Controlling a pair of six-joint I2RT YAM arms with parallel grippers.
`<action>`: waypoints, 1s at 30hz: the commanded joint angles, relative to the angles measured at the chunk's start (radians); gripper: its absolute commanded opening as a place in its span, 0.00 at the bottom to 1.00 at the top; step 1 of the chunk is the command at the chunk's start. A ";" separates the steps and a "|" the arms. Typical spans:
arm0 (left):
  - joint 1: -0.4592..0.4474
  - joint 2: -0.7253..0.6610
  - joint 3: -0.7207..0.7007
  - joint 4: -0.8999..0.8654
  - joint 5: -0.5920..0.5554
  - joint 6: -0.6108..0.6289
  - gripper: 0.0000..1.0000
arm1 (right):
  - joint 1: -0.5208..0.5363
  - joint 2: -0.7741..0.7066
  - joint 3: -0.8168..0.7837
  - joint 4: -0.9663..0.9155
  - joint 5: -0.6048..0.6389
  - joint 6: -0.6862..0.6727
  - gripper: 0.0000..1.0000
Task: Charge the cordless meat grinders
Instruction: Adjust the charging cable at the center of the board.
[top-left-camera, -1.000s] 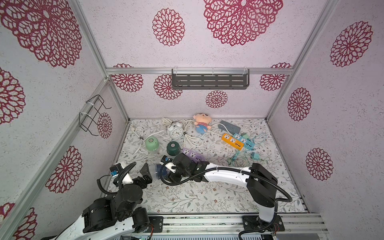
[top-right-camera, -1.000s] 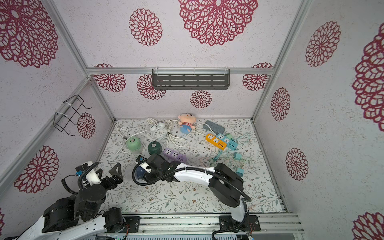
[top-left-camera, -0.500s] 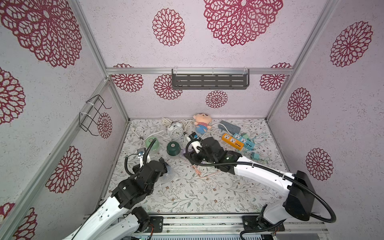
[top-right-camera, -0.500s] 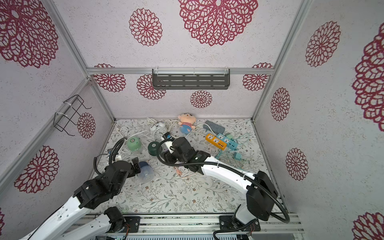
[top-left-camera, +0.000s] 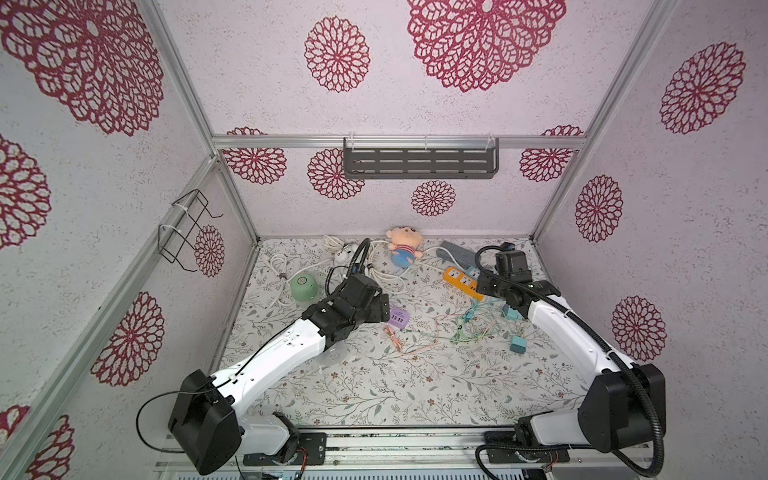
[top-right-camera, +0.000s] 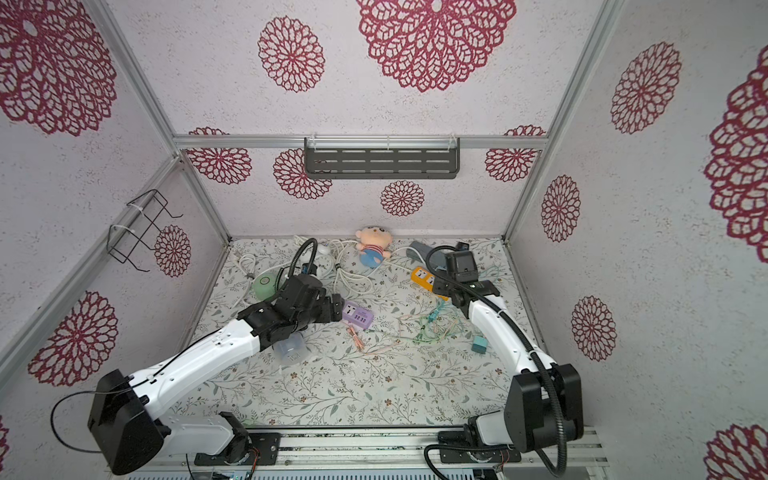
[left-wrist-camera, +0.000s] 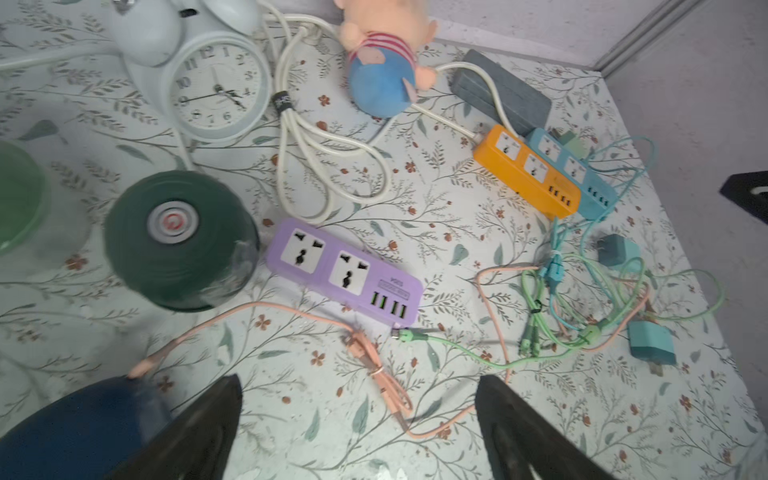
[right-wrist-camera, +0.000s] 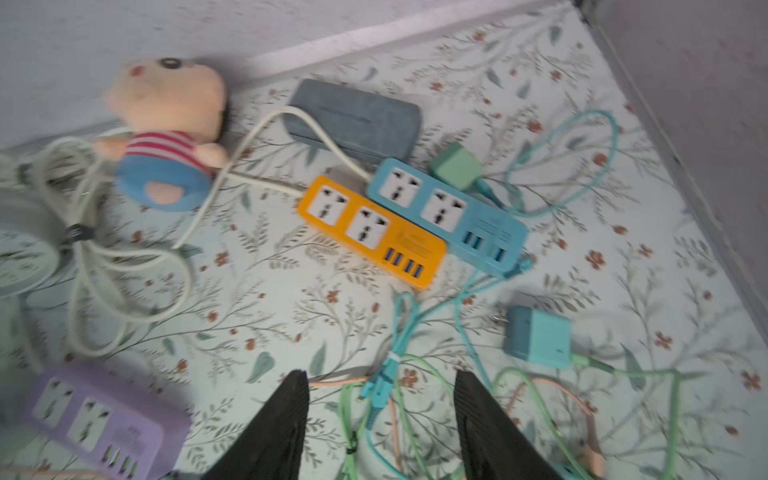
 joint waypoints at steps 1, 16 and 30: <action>-0.041 0.041 0.017 0.068 0.033 0.022 0.92 | -0.119 -0.001 -0.047 -0.015 -0.034 0.065 0.58; -0.081 0.379 0.134 0.145 0.169 0.086 0.75 | -0.316 0.076 -0.145 0.025 -0.102 0.088 0.53; -0.083 0.354 0.047 0.166 0.204 0.080 0.77 | -0.316 -0.046 -0.096 -0.098 -0.080 0.083 0.55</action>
